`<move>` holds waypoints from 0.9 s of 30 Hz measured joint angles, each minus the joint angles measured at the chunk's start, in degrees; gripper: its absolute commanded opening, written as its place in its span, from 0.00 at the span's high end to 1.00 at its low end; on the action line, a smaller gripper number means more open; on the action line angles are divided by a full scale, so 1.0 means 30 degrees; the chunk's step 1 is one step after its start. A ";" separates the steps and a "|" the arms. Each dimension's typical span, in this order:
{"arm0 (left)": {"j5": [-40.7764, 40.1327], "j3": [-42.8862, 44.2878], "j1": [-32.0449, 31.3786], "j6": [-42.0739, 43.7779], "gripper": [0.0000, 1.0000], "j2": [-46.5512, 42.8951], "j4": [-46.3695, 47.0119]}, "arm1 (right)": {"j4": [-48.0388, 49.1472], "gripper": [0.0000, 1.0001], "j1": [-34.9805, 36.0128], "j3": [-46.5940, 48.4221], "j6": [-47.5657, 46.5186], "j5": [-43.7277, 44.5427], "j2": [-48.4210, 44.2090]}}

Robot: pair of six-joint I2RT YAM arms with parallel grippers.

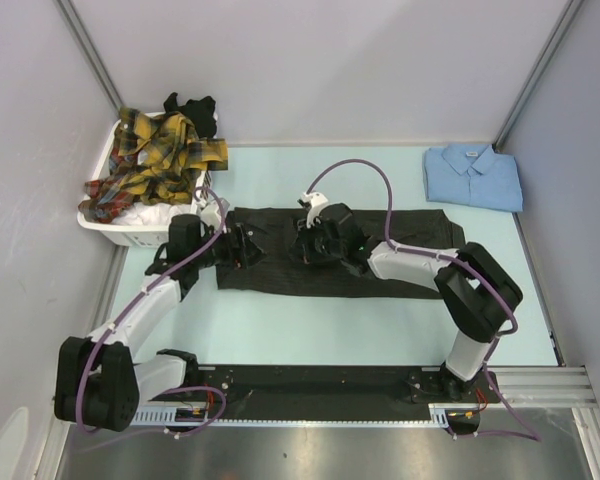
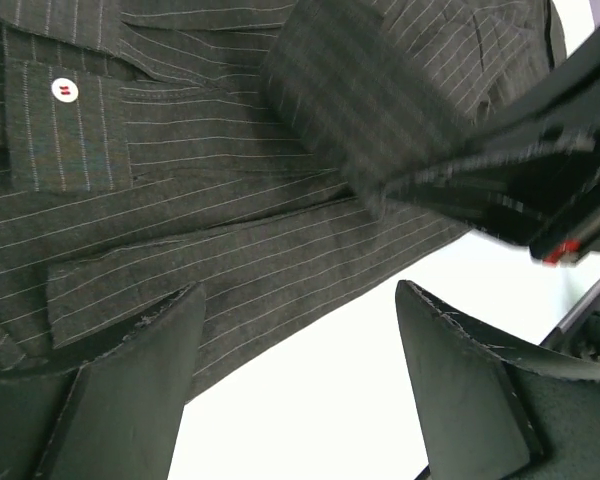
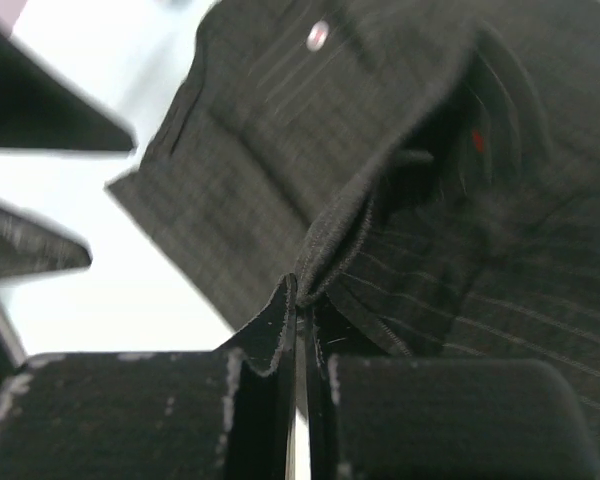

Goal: Fold and stack the long sleeve shirts
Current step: Fold the shirt

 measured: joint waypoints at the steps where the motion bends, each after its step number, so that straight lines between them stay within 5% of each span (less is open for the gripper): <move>1: -0.0058 0.0000 0.0000 0.0102 0.18 -0.0073 -0.0066 | 0.0095 1.00 0.0000 0.0211 0.0000 0.0306 0.0087; 7: -0.0750 0.0000 0.0000 0.1151 0.17 -0.1180 -0.0845 | 0.1406 0.98 0.0248 0.1603 -0.0124 0.2018 0.0692; 8: -0.0882 0.0000 0.0000 0.1406 0.17 -0.1333 -0.0940 | 0.1661 0.89 0.0357 0.1741 -0.0226 0.2106 0.0918; 9: -0.0984 0.0000 0.0000 0.1625 0.17 -0.1450 -0.1020 | 0.1923 0.63 0.0495 0.1894 -0.0372 0.2215 0.1253; 12: -0.1166 0.0000 0.0000 0.2550 0.15 -0.1756 -0.1326 | 0.2237 0.31 0.0874 0.2018 -0.0823 0.2047 0.2324; 19: -0.0918 0.0182 0.0000 0.7650 0.15 -0.2608 -0.2892 | -0.1639 0.27 0.0277 0.2084 -0.2419 -0.1166 0.1690; 27: -0.0889 0.1501 -0.2157 1.8061 0.22 -0.0277 -0.6499 | -0.9457 0.39 -0.5566 0.2135 -0.5967 -0.4320 -0.5362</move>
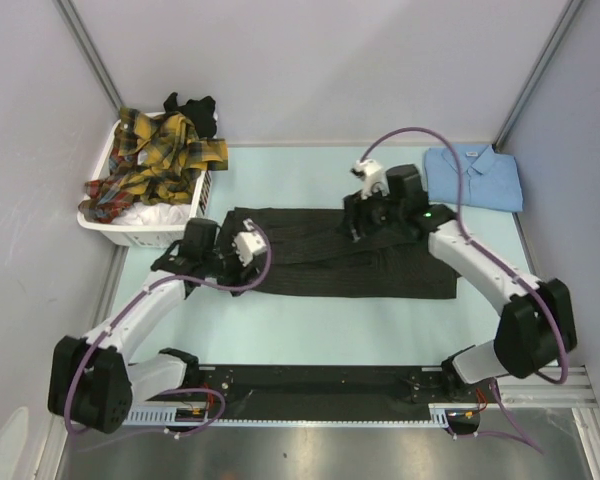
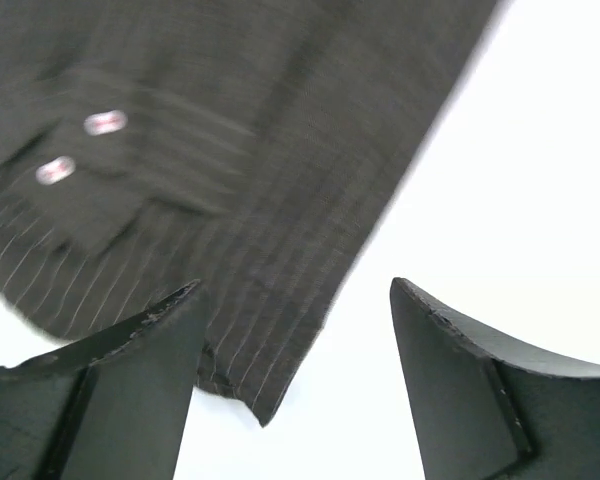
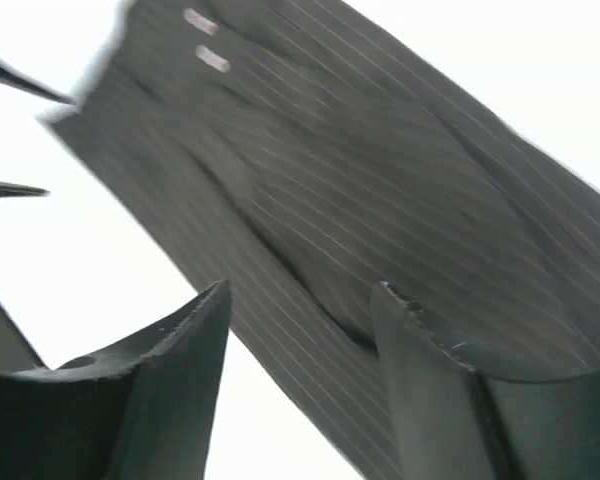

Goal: Fold and stack the long sleeve shirts
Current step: Fold the shirt

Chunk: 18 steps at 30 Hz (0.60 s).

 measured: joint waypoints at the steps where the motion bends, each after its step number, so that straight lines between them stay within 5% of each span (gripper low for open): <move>1: -0.0262 0.0000 -0.0510 0.1151 0.23 0.0372 -0.0350 | -0.0940 0.40 -0.0852 -0.0087 -0.0641 0.0044 -0.0525; 12: -0.4794 -0.0124 -0.3315 0.8495 0.37 0.4699 -0.0634 | -0.8677 0.48 -0.6732 -0.3118 -0.4685 0.3257 -0.1435; 18: -0.6266 -0.0131 -0.3891 0.9566 0.88 0.5442 0.0007 | -0.8437 0.53 -0.6645 -0.3483 -0.5180 0.4816 0.0393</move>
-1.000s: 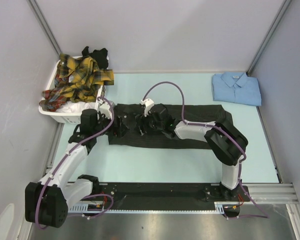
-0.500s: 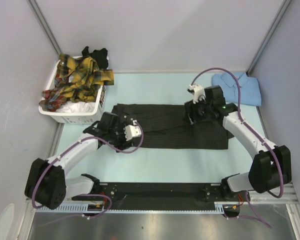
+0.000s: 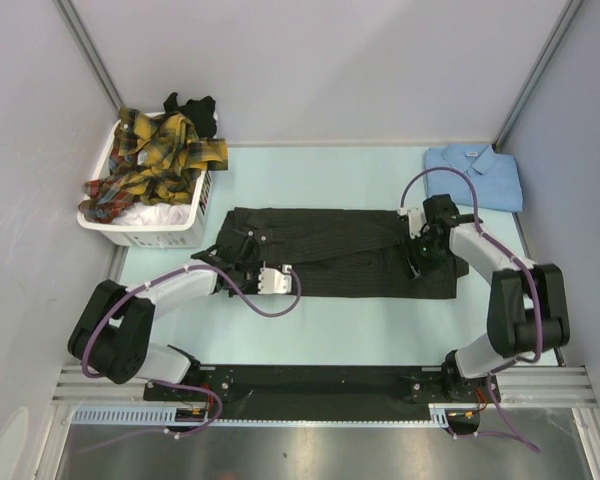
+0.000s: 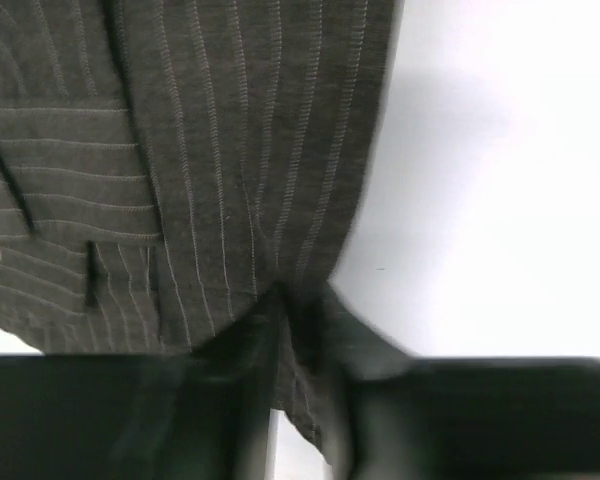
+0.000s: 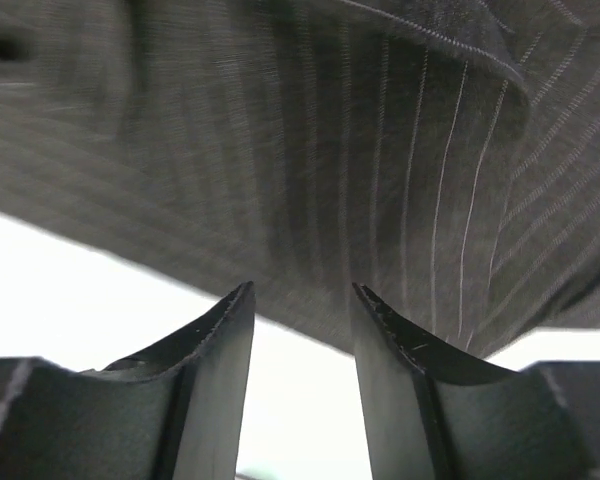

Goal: Fold and stack the long sleeve shirts
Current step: Fold the shirt

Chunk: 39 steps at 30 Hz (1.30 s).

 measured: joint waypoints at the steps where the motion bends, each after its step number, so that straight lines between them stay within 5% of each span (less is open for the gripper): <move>1: -0.0117 -0.0007 -0.0117 0.0131 0.91 0.0015 -0.0117 | 0.0240 0.54 -0.0036 0.0000 -0.0124 0.0255 0.0699; 6: 0.0080 -0.0430 -0.1253 0.0350 0.98 -0.1071 -0.2018 | 0.0816 0.57 -0.0168 0.0670 -0.0765 0.1093 0.3730; 10: 0.0860 -0.1290 -0.4182 -0.0750 0.95 -0.3286 -0.4255 | 0.0699 0.57 -0.0131 0.2193 -0.1260 0.1392 0.5107; 13: 0.1523 -0.1479 -0.7031 -0.2448 0.58 -0.4131 -0.5493 | 0.0350 0.57 0.0124 0.3614 -0.1916 0.1698 0.6331; 15: 0.2419 -0.1472 -0.8138 -0.3541 0.46 -0.4211 -0.6084 | -0.0073 0.58 0.0459 0.4692 -0.2419 0.2018 0.7155; 19: 0.3351 -0.0882 -0.8320 -0.5435 0.40 -0.4211 -0.7315 | -0.0918 0.58 0.1596 0.8298 -0.3555 0.2769 0.9726; 24: 0.4881 0.0984 -0.6477 -0.7599 0.29 -0.5064 -0.7512 | 0.0867 0.57 0.3548 1.1978 -0.4845 0.3585 1.2167; 32: 0.5515 0.2441 -0.1268 -1.0826 0.31 -0.6266 -0.5865 | 0.5668 0.53 0.6069 1.3872 -0.6317 0.3636 1.3814; 39: 0.4102 0.2623 0.2259 -1.3085 0.30 -0.3417 -0.4262 | 0.5144 0.50 0.3293 1.2524 -0.5770 0.1865 1.1125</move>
